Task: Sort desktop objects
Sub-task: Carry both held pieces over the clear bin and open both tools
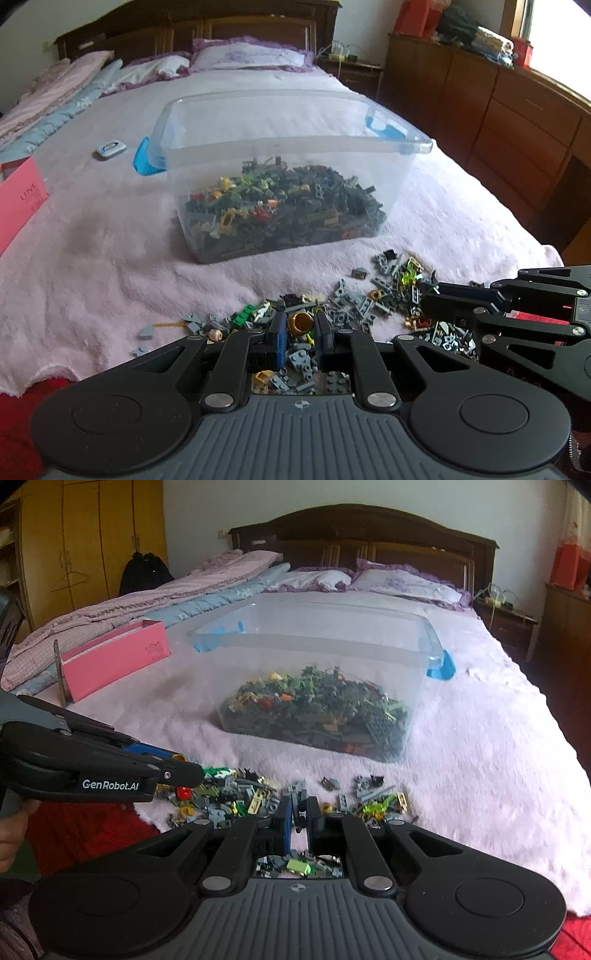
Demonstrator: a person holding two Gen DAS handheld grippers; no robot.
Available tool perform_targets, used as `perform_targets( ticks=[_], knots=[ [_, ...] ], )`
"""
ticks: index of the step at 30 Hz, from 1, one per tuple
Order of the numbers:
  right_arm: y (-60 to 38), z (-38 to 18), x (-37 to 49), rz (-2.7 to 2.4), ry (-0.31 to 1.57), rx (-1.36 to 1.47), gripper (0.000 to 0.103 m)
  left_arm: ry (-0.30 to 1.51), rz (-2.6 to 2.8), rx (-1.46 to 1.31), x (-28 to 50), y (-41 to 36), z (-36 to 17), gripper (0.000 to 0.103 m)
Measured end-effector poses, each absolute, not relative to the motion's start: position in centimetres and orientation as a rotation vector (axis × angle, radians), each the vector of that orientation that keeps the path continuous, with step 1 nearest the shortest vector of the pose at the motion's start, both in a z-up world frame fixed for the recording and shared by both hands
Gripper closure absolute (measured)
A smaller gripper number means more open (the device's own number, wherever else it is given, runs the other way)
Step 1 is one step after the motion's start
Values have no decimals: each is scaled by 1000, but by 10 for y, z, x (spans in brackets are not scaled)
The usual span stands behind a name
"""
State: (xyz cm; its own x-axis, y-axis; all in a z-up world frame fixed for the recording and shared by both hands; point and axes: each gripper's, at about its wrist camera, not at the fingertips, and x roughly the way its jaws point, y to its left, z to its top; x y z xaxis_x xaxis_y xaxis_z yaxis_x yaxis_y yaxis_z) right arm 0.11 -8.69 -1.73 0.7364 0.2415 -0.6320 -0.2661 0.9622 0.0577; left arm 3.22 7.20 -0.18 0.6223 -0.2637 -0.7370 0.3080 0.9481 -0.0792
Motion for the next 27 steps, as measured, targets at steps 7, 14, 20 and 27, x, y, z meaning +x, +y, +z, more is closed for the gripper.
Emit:
perform_targets(
  ticks=[7,14,20,27],
  knots=[
    [-84,-6,9,277,662,-51,94,803,-328,46,40,73,10,86],
    [-81,9,19,269,623,-64,94,770,-328,36,50,74,22,86],
    [-79,17,28,267,599,-72,94,748,-324,28,58,75,28,86],
    [-77,23,34,265,586,-82,94,731,-309,19,67,77,34,86]
  ],
)
